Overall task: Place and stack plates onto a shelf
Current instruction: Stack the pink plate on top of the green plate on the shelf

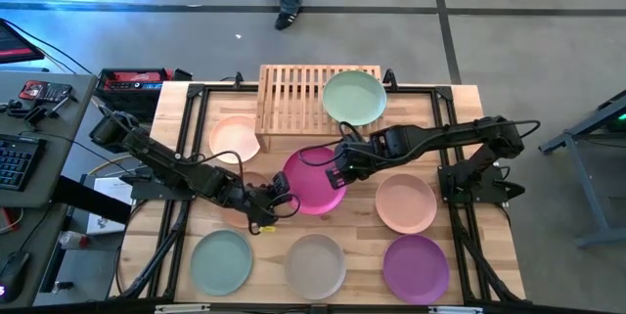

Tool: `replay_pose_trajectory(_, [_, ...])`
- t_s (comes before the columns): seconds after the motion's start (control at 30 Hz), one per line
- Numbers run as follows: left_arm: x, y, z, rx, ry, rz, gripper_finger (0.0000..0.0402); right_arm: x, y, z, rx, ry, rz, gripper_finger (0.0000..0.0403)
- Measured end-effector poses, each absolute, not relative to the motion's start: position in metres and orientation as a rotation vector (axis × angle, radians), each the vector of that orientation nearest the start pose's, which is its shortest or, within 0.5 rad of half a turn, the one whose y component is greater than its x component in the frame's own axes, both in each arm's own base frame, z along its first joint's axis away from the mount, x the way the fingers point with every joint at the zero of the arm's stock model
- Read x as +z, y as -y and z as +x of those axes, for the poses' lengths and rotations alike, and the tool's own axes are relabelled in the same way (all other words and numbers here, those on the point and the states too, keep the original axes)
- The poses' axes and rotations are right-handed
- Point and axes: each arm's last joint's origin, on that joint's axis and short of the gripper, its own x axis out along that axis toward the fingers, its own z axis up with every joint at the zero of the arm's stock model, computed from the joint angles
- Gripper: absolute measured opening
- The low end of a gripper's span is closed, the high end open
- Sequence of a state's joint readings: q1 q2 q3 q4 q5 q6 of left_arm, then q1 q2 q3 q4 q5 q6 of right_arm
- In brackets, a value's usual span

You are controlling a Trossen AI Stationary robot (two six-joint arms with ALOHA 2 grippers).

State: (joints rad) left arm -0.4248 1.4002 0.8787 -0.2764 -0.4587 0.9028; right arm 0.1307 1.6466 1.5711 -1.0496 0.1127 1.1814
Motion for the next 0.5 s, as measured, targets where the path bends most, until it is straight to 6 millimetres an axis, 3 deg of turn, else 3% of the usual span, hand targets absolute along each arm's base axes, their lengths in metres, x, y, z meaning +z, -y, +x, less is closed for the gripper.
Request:
replay_pose_trajectory(0.13, [0.2268,0.1049,0.2633,-0.298,-0.702,1.201,0.0001,0.3209,-0.0394,0.3279,-0.641,-0.971,0.913,0.0008])
replay_pose_trajectory(0.5, [0.2273,0.1051,0.2636,-0.292,-0.699,1.201,0.0024,0.3207,-0.0396,0.3275,-0.651,-0.971,0.922,0.0002])
